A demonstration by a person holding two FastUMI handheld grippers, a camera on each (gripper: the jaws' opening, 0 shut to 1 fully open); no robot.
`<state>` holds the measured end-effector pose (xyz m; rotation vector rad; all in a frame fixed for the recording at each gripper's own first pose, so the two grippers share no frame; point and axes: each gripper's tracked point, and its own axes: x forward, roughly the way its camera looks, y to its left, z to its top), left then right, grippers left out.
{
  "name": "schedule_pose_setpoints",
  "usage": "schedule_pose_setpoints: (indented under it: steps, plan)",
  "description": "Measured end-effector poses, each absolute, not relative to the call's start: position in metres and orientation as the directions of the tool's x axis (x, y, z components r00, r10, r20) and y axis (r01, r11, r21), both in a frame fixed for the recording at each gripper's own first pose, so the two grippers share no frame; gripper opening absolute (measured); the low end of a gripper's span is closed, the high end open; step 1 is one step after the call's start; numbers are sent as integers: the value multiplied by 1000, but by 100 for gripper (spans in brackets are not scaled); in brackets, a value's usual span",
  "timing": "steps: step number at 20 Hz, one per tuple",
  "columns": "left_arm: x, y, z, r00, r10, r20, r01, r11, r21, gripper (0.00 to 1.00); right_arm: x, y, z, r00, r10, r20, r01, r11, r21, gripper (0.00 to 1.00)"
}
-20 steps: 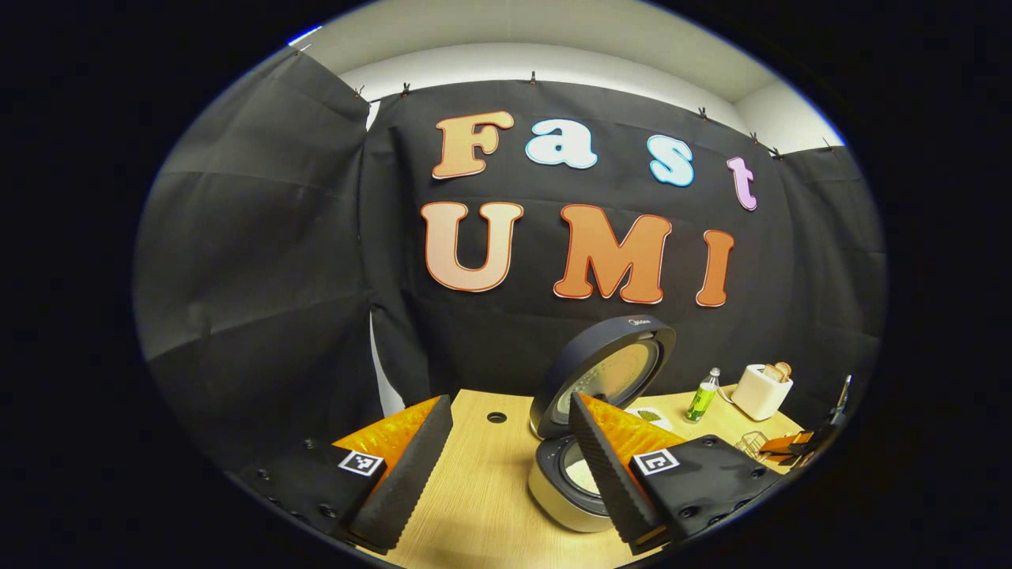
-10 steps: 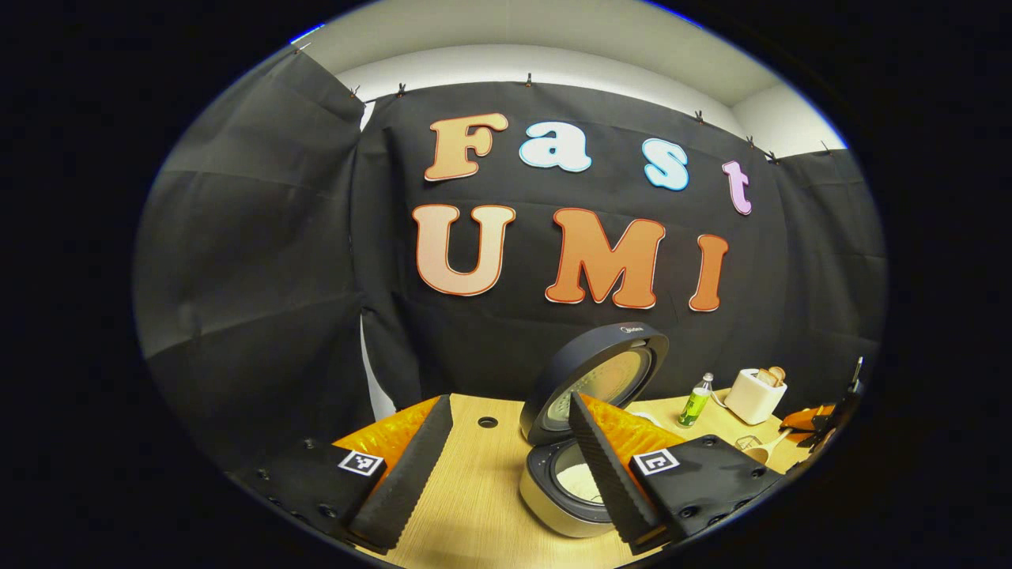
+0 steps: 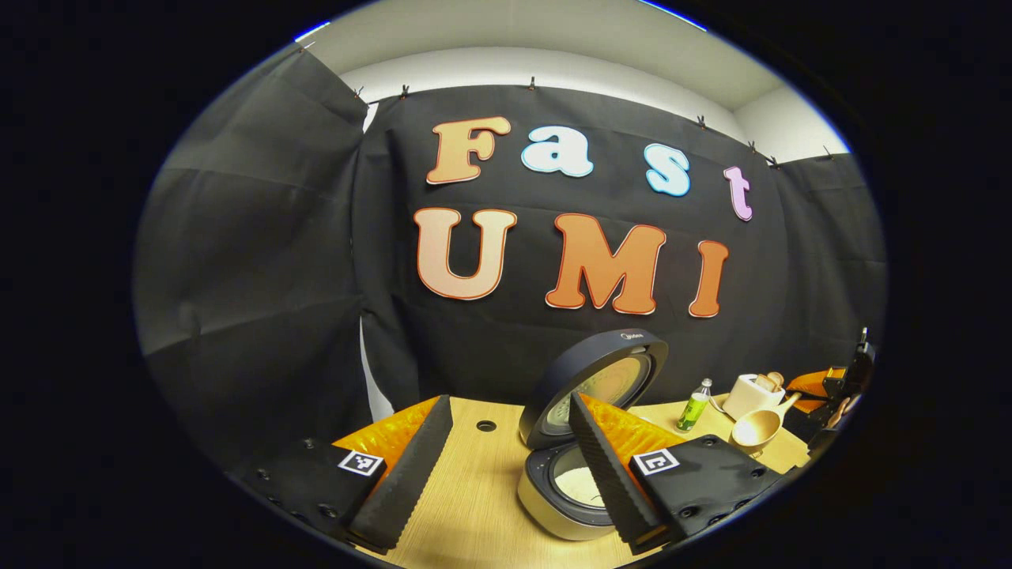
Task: Close the left gripper, press the button to open the rice cooker; take a wooden spoon from the chopstick holder with the right hand, scoop a spoonful of rice and pour it into the rice cooker, then put the wooden spoon back into the chopstick holder.
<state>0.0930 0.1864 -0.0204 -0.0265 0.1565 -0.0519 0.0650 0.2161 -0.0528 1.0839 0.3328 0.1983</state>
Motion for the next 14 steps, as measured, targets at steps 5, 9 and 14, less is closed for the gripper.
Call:
schedule_pose_setpoints:
  steps: [5,9,14]
  plan:
    - [92,196,-22,987,-39,-158,34,999,-35,97,80,250,-29,934,329,-141,-48,506,861,2]
    - [88,203,-25,985,-29,-167,23,999,-38,97,92,282,-7,928,354,-117,-101,541,835,2]
    - [90,219,-26,986,-5,-165,-2,999,-43,97,103,320,13,921,374,-106,-162,617,770,2]
